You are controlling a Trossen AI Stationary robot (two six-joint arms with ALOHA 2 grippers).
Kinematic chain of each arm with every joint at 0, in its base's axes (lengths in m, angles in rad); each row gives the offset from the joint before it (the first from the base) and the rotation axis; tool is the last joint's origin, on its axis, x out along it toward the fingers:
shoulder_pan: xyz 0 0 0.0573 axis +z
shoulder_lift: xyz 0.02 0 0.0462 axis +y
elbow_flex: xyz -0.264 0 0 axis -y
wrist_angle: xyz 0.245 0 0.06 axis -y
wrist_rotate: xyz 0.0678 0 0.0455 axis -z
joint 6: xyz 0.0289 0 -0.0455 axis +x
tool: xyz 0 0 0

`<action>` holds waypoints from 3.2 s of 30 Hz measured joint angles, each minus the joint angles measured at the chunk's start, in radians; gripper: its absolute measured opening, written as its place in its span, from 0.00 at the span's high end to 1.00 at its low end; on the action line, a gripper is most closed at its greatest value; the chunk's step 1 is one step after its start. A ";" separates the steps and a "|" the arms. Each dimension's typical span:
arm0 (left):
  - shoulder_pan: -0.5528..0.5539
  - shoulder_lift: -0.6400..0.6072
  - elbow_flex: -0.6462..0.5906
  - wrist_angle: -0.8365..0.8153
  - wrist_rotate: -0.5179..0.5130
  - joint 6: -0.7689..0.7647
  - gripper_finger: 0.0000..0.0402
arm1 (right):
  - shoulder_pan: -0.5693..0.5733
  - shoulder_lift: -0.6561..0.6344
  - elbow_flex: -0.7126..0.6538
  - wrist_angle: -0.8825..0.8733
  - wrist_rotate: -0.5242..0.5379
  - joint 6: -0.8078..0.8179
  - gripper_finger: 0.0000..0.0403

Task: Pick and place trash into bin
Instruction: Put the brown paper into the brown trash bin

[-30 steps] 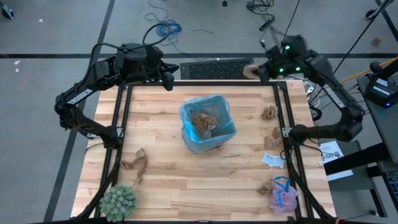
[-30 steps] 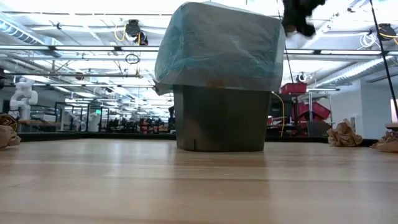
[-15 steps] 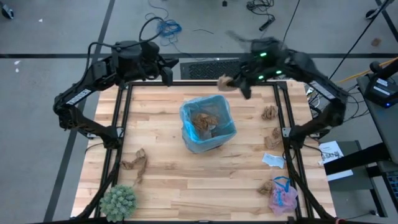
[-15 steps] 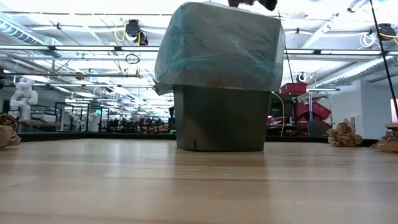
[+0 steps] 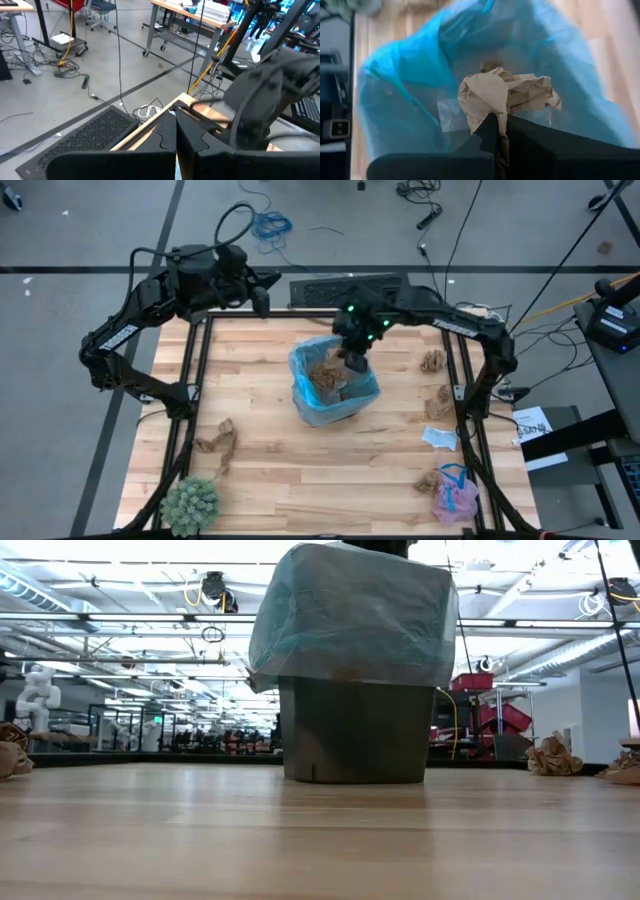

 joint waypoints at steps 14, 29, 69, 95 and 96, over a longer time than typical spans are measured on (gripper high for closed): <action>0.000 -0.002 0.000 -0.007 0.000 0.024 1.00 | 0.025 0.192 0.007 -0.011 0.061 -0.078 0.88; 0.000 -0.002 0.000 -0.010 0.000 0.027 1.00 | 0.038 0.172 0.008 -0.021 0.013 -0.068 0.56; -0.001 -0.004 0.000 -0.012 0.015 0.042 1.00 | -0.234 -0.146 0.341 -0.379 0.529 0.220 0.93; -0.001 -0.004 0.000 -0.017 0.026 0.043 1.00 | -0.576 -0.458 -0.789 -0.192 0.439 0.449 0.50; -0.001 -0.004 0.000 -0.017 0.026 0.043 1.00 | -0.581 -0.458 -0.812 -0.182 0.439 0.448 0.49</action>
